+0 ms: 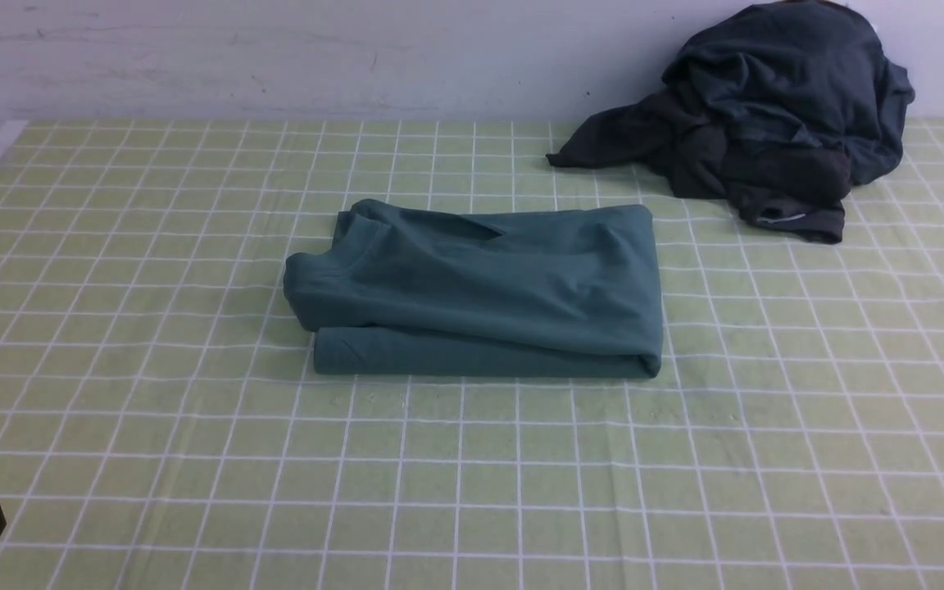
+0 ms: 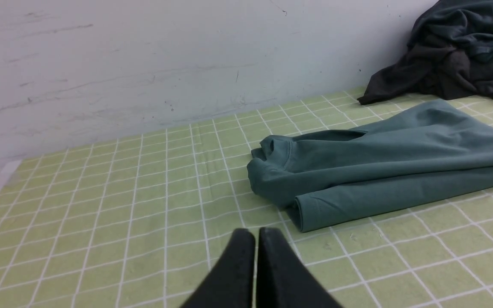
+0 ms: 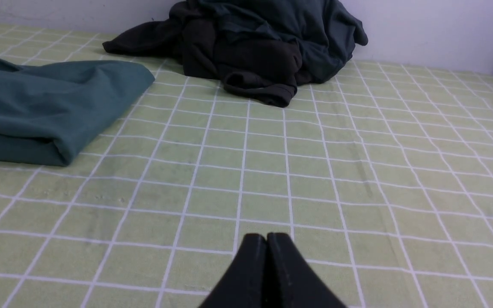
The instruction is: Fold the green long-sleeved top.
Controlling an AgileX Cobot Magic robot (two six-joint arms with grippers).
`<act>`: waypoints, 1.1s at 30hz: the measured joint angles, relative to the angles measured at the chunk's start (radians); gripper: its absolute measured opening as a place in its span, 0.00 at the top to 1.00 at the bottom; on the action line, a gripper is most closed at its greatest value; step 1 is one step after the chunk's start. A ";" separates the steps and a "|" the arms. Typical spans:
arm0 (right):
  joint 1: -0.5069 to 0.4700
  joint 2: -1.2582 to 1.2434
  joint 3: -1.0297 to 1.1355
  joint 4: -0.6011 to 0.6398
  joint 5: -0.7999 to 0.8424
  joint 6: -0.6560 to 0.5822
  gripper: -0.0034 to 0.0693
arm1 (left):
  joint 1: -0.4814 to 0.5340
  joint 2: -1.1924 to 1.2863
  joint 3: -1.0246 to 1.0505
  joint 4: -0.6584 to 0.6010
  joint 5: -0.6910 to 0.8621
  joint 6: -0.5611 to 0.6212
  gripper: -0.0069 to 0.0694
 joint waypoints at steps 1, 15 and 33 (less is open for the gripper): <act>0.000 0.000 0.000 0.000 0.000 0.000 0.96 | 0.000 0.000 0.000 0.000 0.000 0.000 0.91; 0.000 0.000 0.000 -0.001 0.001 -0.007 0.96 | 0.005 -0.001 0.023 0.063 -0.014 0.003 0.91; 0.000 0.000 0.000 -0.003 0.002 -0.007 0.96 | 0.088 -0.002 0.164 0.386 0.006 -0.446 0.91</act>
